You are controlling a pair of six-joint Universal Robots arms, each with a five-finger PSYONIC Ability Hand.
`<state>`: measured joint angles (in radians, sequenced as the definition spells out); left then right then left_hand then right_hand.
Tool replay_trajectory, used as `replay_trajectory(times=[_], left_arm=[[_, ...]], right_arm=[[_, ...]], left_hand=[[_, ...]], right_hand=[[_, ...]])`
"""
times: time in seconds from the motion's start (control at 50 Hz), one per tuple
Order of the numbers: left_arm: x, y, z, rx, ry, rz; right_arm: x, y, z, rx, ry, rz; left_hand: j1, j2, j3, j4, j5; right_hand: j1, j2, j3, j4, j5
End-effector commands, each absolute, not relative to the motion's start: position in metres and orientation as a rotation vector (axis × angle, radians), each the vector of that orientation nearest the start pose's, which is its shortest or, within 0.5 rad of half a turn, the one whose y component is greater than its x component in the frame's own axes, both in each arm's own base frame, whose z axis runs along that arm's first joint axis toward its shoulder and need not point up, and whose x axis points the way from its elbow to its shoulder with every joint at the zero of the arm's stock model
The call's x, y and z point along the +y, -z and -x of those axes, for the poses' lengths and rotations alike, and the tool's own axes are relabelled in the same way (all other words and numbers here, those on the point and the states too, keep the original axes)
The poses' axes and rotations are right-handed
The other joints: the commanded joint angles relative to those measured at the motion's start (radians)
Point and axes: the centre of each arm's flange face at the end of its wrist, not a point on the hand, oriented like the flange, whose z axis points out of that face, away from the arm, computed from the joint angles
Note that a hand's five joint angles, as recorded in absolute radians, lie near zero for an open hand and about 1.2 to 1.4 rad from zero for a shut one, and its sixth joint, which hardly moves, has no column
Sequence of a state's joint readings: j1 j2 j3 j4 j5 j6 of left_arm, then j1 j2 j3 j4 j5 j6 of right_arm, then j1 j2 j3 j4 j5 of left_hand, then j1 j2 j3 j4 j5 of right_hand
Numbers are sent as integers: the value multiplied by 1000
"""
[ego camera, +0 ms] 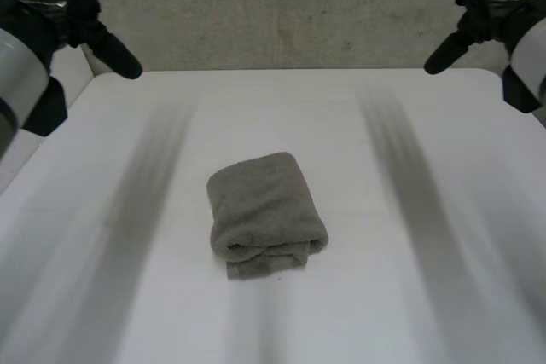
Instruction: Fold the towel.
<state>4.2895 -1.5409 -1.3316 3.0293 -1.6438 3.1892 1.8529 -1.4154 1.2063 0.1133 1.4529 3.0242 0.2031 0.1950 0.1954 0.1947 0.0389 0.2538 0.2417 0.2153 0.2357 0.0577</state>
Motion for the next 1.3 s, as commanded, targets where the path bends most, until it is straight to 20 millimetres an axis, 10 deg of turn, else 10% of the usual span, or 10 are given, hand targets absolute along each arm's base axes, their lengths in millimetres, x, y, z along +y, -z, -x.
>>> replay_trajectory(times=[0.02, 1.3], left_arm=[[-225, -370, 235, 2260, 2454, -443], [-202, -382, 233, 2238, 2532, -571]], right_arm=[[-285, -354, -224, 1995, 2108, 525], [-255, -360, -222, 1962, 2115, 540]], left_hand=[[-25, -17, -17, -16, -35], [-28, -20, -20, -19, -38]], right_hand=[[-79, -67, -41, -61, -58], [-79, -67, -41, -61, -58]])
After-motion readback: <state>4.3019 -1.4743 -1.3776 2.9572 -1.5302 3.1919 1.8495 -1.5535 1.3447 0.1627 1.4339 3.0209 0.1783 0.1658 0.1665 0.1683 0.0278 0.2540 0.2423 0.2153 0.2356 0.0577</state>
